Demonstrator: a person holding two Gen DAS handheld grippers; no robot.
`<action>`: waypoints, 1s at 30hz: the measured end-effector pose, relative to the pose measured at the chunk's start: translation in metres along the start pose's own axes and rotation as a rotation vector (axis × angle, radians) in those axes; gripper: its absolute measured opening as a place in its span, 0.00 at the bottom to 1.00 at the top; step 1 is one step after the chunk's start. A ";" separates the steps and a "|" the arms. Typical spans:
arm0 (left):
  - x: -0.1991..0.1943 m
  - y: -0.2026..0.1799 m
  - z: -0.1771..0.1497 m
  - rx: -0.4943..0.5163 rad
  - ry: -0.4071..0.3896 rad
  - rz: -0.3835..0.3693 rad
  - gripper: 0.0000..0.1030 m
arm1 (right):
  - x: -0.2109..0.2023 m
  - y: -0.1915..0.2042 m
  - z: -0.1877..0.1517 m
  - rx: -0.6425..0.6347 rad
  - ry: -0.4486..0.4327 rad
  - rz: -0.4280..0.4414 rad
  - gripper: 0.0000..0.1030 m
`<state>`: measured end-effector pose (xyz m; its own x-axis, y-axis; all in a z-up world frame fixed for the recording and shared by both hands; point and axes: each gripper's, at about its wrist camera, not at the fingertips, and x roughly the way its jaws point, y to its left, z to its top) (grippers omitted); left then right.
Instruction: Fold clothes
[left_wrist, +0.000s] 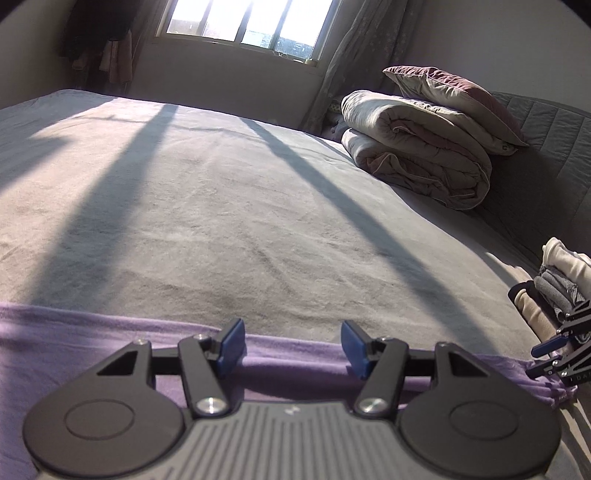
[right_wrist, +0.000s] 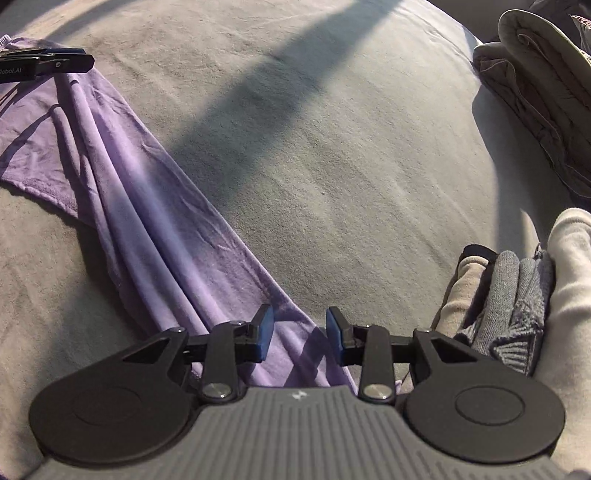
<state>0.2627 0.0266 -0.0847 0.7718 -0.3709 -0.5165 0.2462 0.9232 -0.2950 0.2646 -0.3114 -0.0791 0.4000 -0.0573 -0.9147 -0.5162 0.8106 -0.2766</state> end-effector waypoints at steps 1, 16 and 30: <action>0.000 0.000 0.000 0.004 0.003 -0.002 0.58 | 0.001 0.002 0.003 0.003 0.017 0.022 0.14; -0.014 0.016 0.007 -0.055 -0.014 -0.088 0.57 | 0.023 0.011 0.063 -0.140 0.039 -0.407 0.02; -0.003 0.002 -0.001 0.062 0.056 -0.085 0.57 | 0.060 0.012 0.083 -0.041 -0.020 -0.509 0.03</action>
<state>0.2599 0.0294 -0.0848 0.7134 -0.4511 -0.5363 0.3461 0.8922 -0.2902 0.3453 -0.2571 -0.1128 0.6224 -0.4274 -0.6557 -0.2819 0.6592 -0.6972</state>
